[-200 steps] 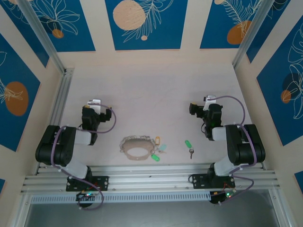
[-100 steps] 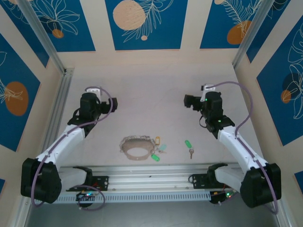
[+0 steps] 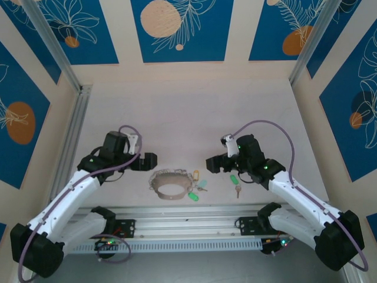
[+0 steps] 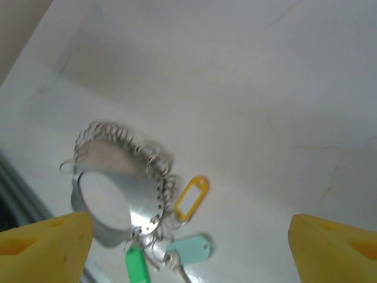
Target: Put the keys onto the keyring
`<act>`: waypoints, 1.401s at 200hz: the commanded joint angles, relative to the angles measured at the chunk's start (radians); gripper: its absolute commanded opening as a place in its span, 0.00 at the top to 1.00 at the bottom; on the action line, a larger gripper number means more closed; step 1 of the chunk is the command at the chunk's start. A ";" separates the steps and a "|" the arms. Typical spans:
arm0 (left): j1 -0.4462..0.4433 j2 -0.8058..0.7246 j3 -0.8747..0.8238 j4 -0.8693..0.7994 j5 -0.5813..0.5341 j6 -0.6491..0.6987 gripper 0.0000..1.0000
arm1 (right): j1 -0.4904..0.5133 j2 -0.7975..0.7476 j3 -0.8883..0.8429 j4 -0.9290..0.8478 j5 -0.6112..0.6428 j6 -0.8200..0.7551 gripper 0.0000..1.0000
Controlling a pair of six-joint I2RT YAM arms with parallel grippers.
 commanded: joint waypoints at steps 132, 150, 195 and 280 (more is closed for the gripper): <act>-0.319 0.288 0.146 -0.006 -0.067 -0.011 0.51 | 0.123 -0.120 -0.127 0.038 0.010 0.117 0.27; -0.351 0.374 0.182 0.053 -0.069 -0.035 0.56 | 0.120 -0.146 -0.132 0.003 0.048 0.125 0.29; -0.462 0.580 0.307 0.088 -0.170 -0.081 0.67 | 0.059 -0.235 -0.172 -0.014 0.070 0.164 0.31; -0.566 0.919 0.599 -0.122 -0.346 -0.054 0.69 | -0.066 -0.316 -0.203 0.002 -0.048 0.151 0.29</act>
